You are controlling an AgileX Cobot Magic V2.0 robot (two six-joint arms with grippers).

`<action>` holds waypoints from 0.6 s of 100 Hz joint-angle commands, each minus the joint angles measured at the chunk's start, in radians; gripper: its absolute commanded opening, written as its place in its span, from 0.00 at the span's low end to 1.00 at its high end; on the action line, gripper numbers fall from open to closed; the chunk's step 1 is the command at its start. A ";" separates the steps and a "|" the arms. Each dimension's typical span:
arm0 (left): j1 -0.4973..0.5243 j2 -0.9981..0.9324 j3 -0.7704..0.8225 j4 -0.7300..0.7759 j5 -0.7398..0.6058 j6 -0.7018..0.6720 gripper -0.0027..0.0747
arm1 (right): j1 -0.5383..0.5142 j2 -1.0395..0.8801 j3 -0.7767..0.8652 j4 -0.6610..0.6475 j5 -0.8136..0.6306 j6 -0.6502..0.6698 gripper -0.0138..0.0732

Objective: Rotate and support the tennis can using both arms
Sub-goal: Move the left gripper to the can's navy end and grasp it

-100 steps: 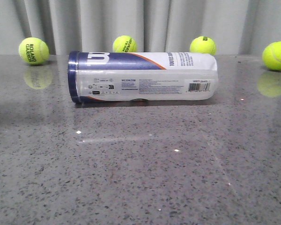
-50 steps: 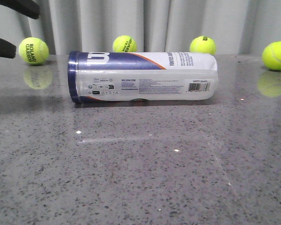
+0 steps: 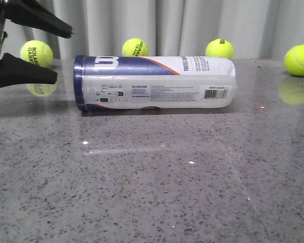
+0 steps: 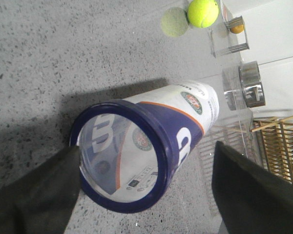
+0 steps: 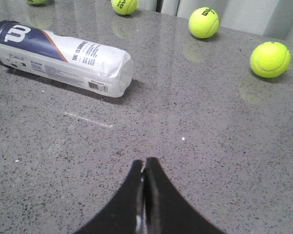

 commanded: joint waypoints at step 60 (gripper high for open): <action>-0.191 0.045 -0.028 -0.253 0.053 0.109 0.72 | -0.005 0.011 -0.024 -0.014 -0.078 -0.003 0.08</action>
